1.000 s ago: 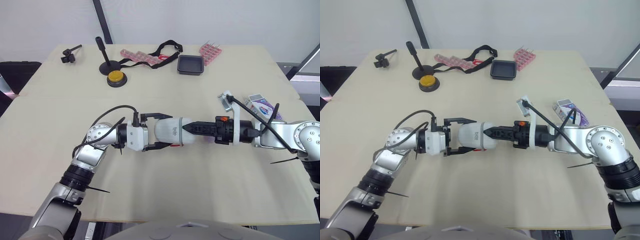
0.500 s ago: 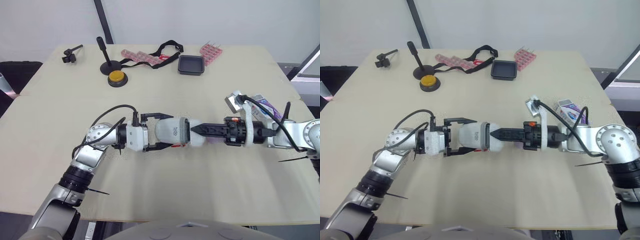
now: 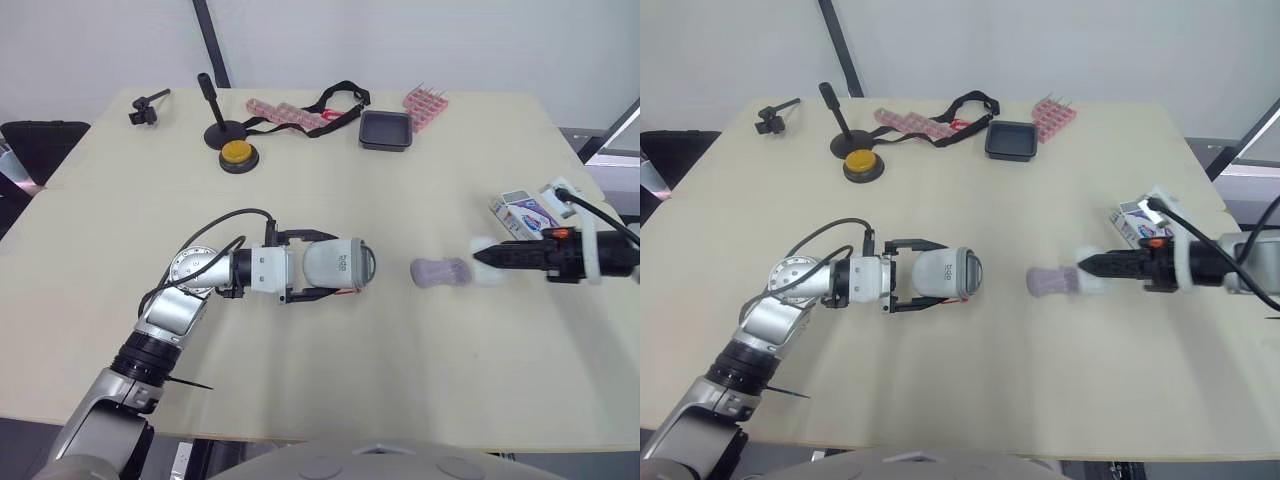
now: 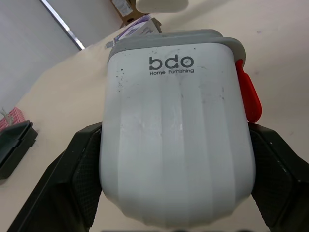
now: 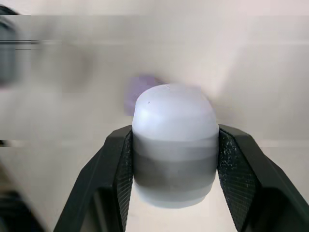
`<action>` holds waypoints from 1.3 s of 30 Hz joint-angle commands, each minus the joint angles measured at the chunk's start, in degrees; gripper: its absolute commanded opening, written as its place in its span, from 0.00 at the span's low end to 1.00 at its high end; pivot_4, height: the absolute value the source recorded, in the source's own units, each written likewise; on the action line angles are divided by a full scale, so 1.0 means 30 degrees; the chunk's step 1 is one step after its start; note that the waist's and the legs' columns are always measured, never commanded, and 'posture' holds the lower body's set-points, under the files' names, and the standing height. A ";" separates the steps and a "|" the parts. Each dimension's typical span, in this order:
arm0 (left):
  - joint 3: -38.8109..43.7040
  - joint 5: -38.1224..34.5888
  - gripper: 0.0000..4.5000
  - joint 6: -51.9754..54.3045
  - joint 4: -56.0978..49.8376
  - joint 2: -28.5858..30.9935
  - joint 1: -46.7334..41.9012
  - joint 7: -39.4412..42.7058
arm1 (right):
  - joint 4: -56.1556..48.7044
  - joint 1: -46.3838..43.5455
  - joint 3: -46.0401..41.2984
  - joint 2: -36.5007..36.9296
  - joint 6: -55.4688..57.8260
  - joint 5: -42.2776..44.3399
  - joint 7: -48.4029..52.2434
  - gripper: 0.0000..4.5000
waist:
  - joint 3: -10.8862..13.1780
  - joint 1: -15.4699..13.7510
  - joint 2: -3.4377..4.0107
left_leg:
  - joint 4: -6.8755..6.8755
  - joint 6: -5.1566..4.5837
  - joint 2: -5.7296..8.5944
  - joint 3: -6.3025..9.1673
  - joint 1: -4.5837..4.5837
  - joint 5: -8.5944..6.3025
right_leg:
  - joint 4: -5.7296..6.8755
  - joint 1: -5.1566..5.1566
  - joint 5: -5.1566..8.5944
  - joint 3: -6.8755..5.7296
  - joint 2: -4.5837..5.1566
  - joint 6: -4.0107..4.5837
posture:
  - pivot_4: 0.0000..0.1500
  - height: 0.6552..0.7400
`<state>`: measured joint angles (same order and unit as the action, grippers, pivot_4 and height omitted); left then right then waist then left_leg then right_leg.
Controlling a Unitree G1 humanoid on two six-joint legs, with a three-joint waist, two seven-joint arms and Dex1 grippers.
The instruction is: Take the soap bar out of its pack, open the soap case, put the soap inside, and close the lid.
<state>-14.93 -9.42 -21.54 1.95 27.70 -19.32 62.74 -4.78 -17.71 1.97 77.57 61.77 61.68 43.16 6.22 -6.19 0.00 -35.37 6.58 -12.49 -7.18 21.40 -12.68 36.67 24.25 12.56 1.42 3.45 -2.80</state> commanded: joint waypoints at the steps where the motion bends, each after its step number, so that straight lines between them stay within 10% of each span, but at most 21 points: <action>1: 0.0017 -0.0362 0.81 0.0072 -0.0510 -0.0046 -0.0175 0.0014 | 0.0486 -0.0231 0.1812 0.0320 -0.2613 -0.4720 0.2098 0.45 | 0.0006 0.0043 -0.0011 | -0.0002 -0.0002 0.0000 0.0000 0.0001 0.0000 | 0.0000 0.0000 0.0020 0.0003 0.0000 0.0035 | 1.00 0.87; 26: 0.0032 0.0037 0.81 0.0510 -0.1103 -0.0180 0.0268 -0.0614 | 0.6008 -0.4850 0.6146 -0.5135 -1.0989 -1.7765 0.8213 0.45 | 0.0002 0.0498 -0.0005 | -0.0254 -0.0258 -0.0021 -0.0018 0.0023 -0.0108 | 0.0264 0.0057 0.0039 -0.0027 0.0026 0.0077 | 1.00 0.87; 32: -0.0012 0.0080 0.81 0.0536 -0.1039 -0.0226 0.0213 -0.0686 | 0.6143 -0.4860 0.5301 -0.5568 -1.1509 -1.8061 0.8418 0.95 | -0.0004 0.0521 0.0016 | -0.0280 -0.0273 -0.0021 -0.0025 0.0021 -0.0108 | 0.0286 0.0071 0.0039 -0.0020 0.0035 0.0082 | 1.00 0.87; 39: 0.0001 0.0111 0.81 0.0564 -0.0987 -0.0202 0.0155 -0.0591 | 0.4979 -0.4178 0.2774 -0.5257 -1.2275 -1.7153 0.8374 0.99 | -0.0004 0.0484 0.0017 | -0.0292 -0.0289 -0.0021 -0.0027 0.0022 -0.0111 | 0.0289 0.0097 0.0039 -0.0028 0.0038 0.0082 | 1.00 0.87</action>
<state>-14.96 -8.86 -19.48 0.70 26.83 -18.47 61.26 11.91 -30.57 14.22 60.41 26.05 9.01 68.03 6.20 -4.74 0.05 -36.25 5.71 -12.55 -7.26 21.47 -13.01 37.54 24.54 12.68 1.34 3.57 -2.55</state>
